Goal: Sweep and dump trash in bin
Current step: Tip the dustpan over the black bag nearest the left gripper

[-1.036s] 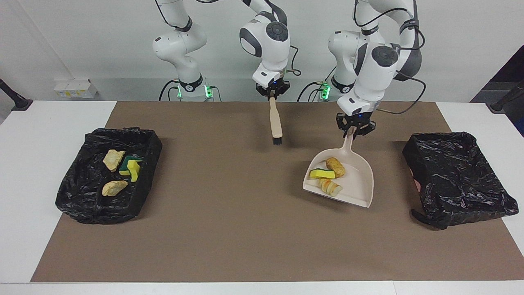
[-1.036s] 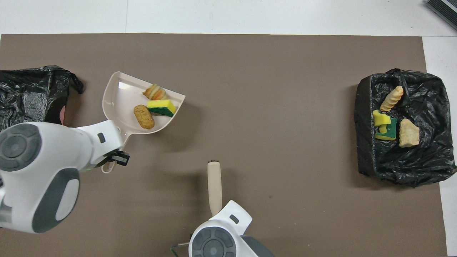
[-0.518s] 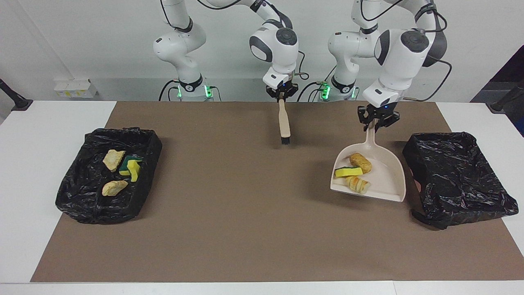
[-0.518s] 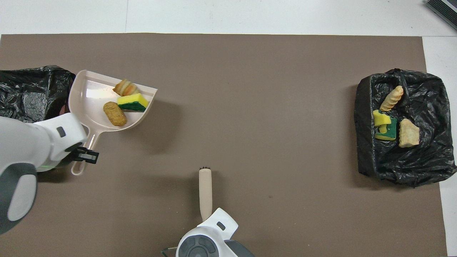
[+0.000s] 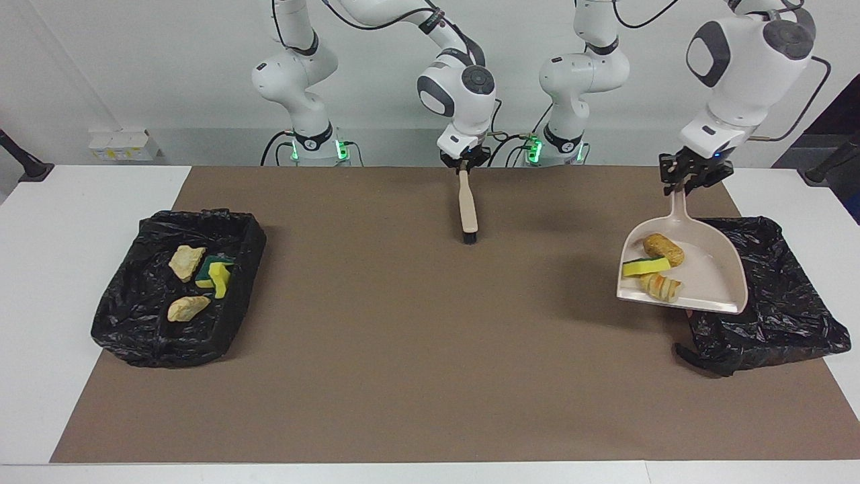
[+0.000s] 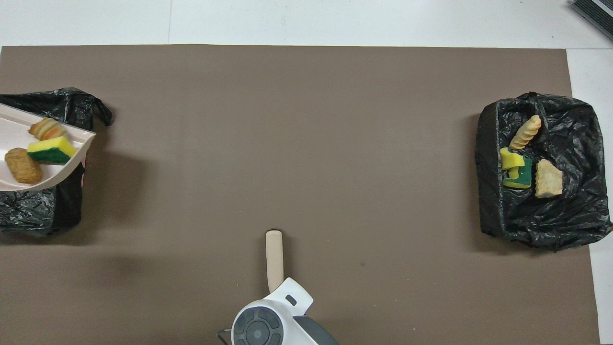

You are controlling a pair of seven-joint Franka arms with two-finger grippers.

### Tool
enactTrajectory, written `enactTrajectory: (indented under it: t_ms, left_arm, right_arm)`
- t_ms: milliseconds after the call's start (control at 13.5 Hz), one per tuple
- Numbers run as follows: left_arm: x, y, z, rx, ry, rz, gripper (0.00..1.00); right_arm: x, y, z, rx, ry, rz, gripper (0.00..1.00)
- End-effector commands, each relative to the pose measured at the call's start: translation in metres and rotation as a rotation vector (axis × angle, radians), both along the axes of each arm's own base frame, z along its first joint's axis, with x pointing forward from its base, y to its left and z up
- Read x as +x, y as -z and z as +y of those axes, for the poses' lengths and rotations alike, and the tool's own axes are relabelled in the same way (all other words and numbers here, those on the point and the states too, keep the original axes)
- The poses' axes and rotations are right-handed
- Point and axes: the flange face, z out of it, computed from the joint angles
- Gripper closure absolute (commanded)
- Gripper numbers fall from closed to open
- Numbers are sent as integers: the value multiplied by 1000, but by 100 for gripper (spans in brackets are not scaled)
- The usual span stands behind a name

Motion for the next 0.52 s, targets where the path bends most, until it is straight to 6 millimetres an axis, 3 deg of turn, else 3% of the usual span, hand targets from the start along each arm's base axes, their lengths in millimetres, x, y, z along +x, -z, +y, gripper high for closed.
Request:
enactTrajectory:
  t_ms: [0,74,296,444]
  left_arm:
    - [18,-11,34,147,234,59,100]
    - [20,-12,35,194,268,85,100]
    - [26,-2,33,262,367,177,100]
    - [36,1,25,340,478,263,100]
  right_arm:
    - [6,-1,3,23,41,11,54]
    - [7,-3,5,27,41,9,53]
    - [13,-14,10,39,45,3,36]
    - [22,-31,11,71,54,-31,29]
